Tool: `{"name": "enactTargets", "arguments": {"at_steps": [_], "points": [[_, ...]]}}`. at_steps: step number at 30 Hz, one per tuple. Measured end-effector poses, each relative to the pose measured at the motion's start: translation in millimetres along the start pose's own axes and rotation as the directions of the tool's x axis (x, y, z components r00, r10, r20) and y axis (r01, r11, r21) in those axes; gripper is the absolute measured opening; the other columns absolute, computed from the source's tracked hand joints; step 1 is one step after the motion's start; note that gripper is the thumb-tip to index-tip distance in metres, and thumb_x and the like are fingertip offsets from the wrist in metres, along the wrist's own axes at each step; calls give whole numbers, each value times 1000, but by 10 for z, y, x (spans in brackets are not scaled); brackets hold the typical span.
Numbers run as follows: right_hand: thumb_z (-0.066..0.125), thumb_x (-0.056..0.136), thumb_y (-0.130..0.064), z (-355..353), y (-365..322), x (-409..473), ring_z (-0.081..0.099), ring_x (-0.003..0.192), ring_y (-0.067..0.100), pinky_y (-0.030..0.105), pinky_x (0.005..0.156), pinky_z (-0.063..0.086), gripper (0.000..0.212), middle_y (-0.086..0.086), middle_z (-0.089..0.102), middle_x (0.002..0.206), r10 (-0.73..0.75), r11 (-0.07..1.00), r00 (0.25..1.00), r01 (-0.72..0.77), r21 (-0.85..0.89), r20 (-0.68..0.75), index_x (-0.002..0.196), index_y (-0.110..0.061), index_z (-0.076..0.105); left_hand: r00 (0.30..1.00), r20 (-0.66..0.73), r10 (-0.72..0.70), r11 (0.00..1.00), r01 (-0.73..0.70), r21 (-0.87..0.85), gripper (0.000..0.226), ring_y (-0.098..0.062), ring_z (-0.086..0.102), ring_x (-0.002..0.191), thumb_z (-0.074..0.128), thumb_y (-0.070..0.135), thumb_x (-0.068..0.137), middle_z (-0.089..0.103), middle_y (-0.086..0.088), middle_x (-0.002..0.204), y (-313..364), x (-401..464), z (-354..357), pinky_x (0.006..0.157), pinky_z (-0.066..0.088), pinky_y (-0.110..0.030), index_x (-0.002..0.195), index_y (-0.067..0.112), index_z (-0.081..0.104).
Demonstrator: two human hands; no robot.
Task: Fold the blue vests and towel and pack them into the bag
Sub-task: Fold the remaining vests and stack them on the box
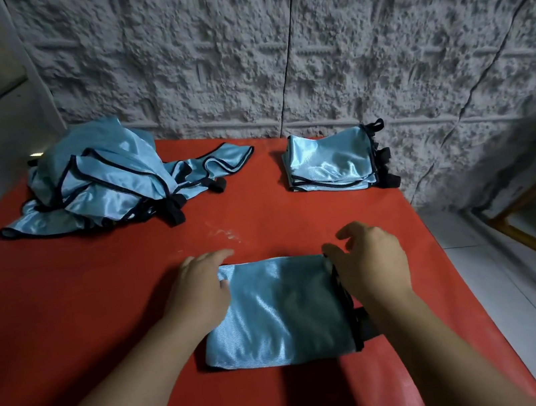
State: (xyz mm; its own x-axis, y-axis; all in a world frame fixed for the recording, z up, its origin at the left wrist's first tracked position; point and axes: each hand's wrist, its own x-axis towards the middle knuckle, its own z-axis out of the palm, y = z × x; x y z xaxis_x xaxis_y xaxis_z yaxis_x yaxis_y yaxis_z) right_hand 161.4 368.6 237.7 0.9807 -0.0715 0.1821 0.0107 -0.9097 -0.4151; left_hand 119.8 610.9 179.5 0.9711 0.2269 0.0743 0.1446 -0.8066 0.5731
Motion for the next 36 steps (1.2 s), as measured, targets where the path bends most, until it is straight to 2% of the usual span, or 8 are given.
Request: {"name": "enactTargets", "arguments": {"at_steps": [2, 6, 16, 20, 24, 27, 30, 36], "points": [[68, 86, -43, -168, -110, -142, 67, 70, 27, 33, 61, 50, 34, 8, 71, 72, -11, 999, 965, 0, 42, 262, 80, -11, 74, 998, 49, 40, 998, -42, 38, 49, -20, 47, 124, 56, 8, 92, 60, 10, 134, -5, 22, 21, 108, 36, -29, 137, 28, 59], [60, 95, -43, -237, -80, -645, 64, 67, 24, 32, 61, 52, 45, 16, 73, 82, 16, 999, 525, 28, -35, 851, 88, -1, 74, 997, 62, 42, 994, -48, 103, 37, -21, 54, 113, 59, 13, 90, 65, 6, 116, -7, 40, 10, 99, 45, -33, 124, 27, 67], [58, 99, -22, 16, 195, -276, 38, 46, 7, 26, 47, 33, 36, -6, 46, 50, -51, 958, 864, -98, 269, 500, 64, -13, 55, 864, 479, -154, 968, 33, 250, 41, -16, 63, 58, 78, 33, 78, 60, -10, 61, 322, -535, -272, 48, 38, -25, 58, 9, 51], [56, 102, -13, 106, 38, -167, 59, 99, 5, 10, 77, 47, 32, 1, 66, 122, -128, 837, 854, -180, 517, 505, 133, -8, 61, 568, 822, 38, 939, 261, -224, 33, -6, 59, 48, 57, 35, 101, 67, -4, 69, 657, -1016, -153, 44, 46, -18, 76, 15, 63], [60, 92, -31, -72, 148, -225, 67, 113, 25, 32, 92, 50, 43, 11, 72, 123, 79, 974, 950, -138, 178, 301, 131, -14, 65, 949, 315, 16, 962, 72, -265, 50, -7, 53, 47, 65, 53, 90, 59, 4, 52, 489, -779, -162, 47, 43, -32, 63, 10, 63], [60, 86, -61, -264, 302, -428, 69, 104, 33, 31, 75, 48, 58, 17, 75, 105, 252, 967, 882, -220, -125, 398, 100, -6, 72, 969, -200, 142, 990, -143, 9, 30, -13, 61, 79, 71, 52, 81, 68, 8, 75, 298, -488, -179, 74, 51, -34, 78, 22, 69], [59, 76, -79, -249, 344, -688, 72, 99, 29, 30, 72, 52, 69, 11, 76, 93, 298, 954, 794, -224, -200, 530, 84, -11, 68, 1000, -10, -21, 954, 23, 298, 43, -28, 59, 112, 64, 53, 87, 69, -2, 114, 244, -237, -129, 95, 49, -38, 118, 23, 61], [59, 80, -64, -26, 221, -819, 65, 119, 25, 31, 91, 51, 72, 9, 69, 126, 333, 943, 810, -283, -176, 482, 124, -8, 66, 930, 221, -294, 923, 216, 319, 41, -25, 67, 101, 76, 50, 70, 68, 0, 103, 338, -121, -157, 77, 52, -30, 83, 20, 50]]}}
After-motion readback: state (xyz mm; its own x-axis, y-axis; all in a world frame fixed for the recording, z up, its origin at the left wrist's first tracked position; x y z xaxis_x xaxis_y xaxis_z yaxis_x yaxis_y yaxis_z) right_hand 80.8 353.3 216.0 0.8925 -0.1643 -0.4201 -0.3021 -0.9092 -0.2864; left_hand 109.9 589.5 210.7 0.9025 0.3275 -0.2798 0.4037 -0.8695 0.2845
